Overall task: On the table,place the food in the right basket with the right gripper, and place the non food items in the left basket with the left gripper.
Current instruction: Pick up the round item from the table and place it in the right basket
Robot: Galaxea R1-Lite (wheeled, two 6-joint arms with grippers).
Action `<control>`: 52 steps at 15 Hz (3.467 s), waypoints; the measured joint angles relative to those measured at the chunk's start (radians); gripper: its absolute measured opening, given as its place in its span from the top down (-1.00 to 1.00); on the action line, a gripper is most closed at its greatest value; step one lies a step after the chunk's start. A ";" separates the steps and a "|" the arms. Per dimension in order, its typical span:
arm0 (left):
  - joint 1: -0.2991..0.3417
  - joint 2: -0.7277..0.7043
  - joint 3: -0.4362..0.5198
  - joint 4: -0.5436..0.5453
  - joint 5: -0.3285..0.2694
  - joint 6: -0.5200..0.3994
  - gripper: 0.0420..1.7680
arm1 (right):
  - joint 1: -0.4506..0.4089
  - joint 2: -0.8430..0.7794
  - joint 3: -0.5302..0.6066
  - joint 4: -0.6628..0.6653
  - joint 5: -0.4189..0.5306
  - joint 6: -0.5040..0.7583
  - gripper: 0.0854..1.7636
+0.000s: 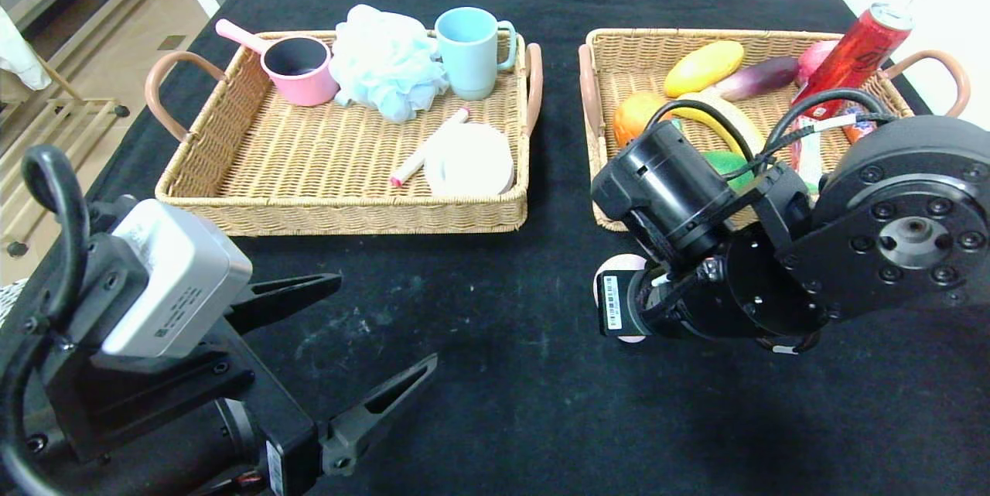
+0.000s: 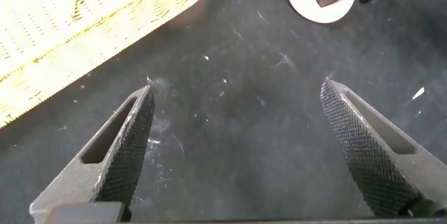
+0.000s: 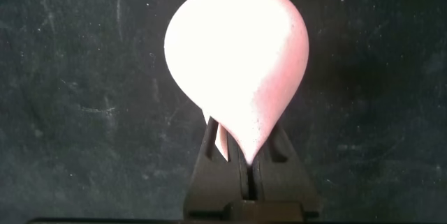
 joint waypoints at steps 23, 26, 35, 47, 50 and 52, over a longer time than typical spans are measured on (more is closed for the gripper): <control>-0.016 -0.006 0.001 -0.004 0.001 0.006 -0.94 | -0.183 -0.297 -0.089 0.041 -0.033 -0.320 0.92; -0.015 -0.006 0.000 -0.005 0.001 0.005 -0.94 | -0.277 -0.288 -0.096 -0.081 -0.029 -0.390 0.92; -0.013 -0.002 0.001 -0.007 0.005 0.005 -0.94 | -0.483 -0.179 -0.100 -0.260 -0.028 -0.472 0.92; -0.013 -0.010 0.000 -0.013 0.011 0.006 -0.94 | -0.521 -0.134 -0.101 -0.310 -0.021 -0.470 -0.14; -0.013 -0.010 0.000 -0.013 0.011 0.006 -0.94 | -0.517 -0.136 -0.100 -0.310 -0.023 -0.471 -0.40; -0.013 -0.009 0.000 -0.006 0.005 0.004 -0.94 | -0.515 -0.137 -0.101 -0.310 -0.023 -0.474 -0.52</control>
